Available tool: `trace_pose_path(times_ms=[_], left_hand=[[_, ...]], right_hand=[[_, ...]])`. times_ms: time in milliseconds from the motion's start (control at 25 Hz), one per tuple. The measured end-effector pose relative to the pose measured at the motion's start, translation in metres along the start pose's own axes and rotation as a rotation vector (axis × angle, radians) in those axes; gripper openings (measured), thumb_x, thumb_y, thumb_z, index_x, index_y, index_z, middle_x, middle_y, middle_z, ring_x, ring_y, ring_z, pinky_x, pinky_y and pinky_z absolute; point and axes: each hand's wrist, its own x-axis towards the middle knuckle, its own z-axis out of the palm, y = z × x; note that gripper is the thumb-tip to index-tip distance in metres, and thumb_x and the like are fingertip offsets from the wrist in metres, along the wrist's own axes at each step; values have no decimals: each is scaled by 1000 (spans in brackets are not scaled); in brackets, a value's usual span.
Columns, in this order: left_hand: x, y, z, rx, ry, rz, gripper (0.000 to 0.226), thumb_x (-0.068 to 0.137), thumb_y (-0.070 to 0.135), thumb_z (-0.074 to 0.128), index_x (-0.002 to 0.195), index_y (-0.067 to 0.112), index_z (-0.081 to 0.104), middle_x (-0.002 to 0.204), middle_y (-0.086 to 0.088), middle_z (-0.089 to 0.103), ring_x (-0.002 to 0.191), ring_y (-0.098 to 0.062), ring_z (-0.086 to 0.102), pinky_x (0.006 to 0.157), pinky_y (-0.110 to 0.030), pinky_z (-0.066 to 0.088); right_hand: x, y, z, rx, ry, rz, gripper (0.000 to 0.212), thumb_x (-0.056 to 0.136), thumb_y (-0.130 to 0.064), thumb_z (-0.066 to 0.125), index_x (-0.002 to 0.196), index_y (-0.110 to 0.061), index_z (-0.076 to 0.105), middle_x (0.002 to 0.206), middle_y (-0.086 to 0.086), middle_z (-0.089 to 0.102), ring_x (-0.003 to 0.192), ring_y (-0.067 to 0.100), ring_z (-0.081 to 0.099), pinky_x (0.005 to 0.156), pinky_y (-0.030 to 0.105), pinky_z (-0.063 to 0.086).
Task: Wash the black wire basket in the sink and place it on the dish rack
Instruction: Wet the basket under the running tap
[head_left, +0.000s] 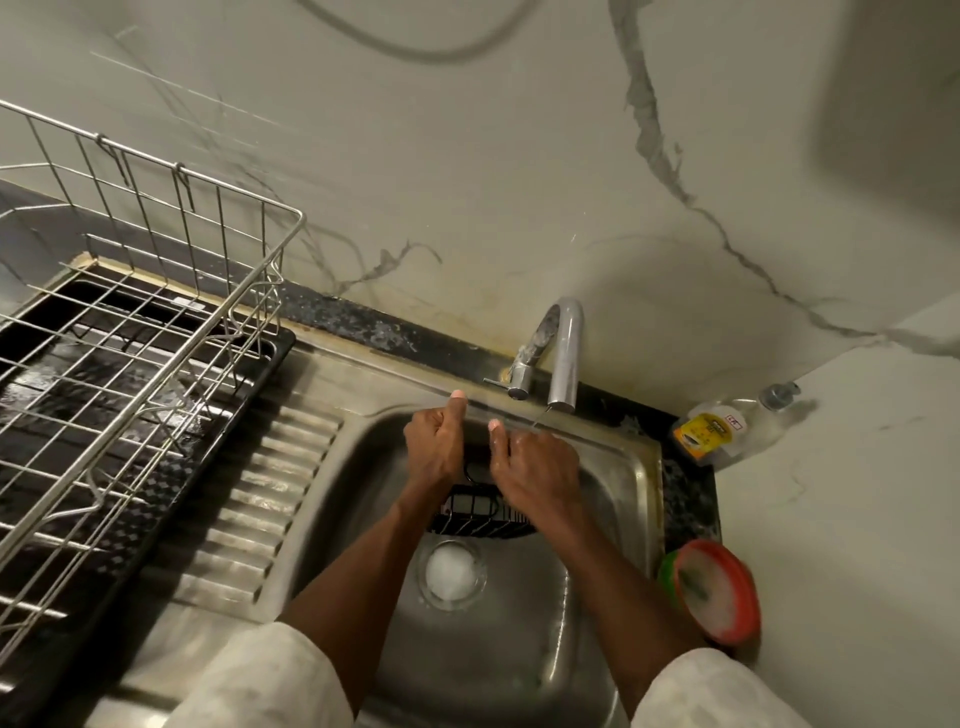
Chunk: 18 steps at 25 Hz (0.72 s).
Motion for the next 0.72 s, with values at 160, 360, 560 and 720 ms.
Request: trace_pose_path(times_ms=[160, 360, 560, 720], left_hand=[[11, -11, -6, 20, -9, 23, 63, 100, 52, 55, 73, -4, 67, 67, -15, 70, 66, -33, 70, 70, -46, 61], [16, -17, -24, -138, 1, -3, 39, 102, 36, 62, 87, 2, 72, 84, -10, 77, 83, -29, 75, 82, -45, 62], [16, -26, -28, -20, -121, 24, 38, 102, 39, 62, 83, 8, 75, 80, -4, 77, 77, -20, 76, 76, -40, 62], [8, -17, -27, 623, -104, 396, 48, 109, 31, 50, 61, 26, 53, 56, 10, 59, 50, -8, 55, 54, -26, 41]], right_hand=[[-8, -41, 8, 16, 45, -163, 42, 105, -41, 36, 77, -25, 64, 67, -5, 65, 65, 15, 62, 86, 40, 50], [5, -4, -4, 29, 42, -147, 65, 105, -58, 20, 63, -22, 54, 51, -6, 48, 43, 5, 43, 54, 27, 45], [5, -26, -15, -71, 107, -130, 59, 106, -48, 26, 62, -22, 54, 53, -6, 47, 48, 10, 45, 55, 29, 30], [8, -42, -16, -81, 108, -90, 55, 105, -44, 33, 58, -23, 49, 53, -4, 44, 49, 13, 45, 53, 28, 32]])
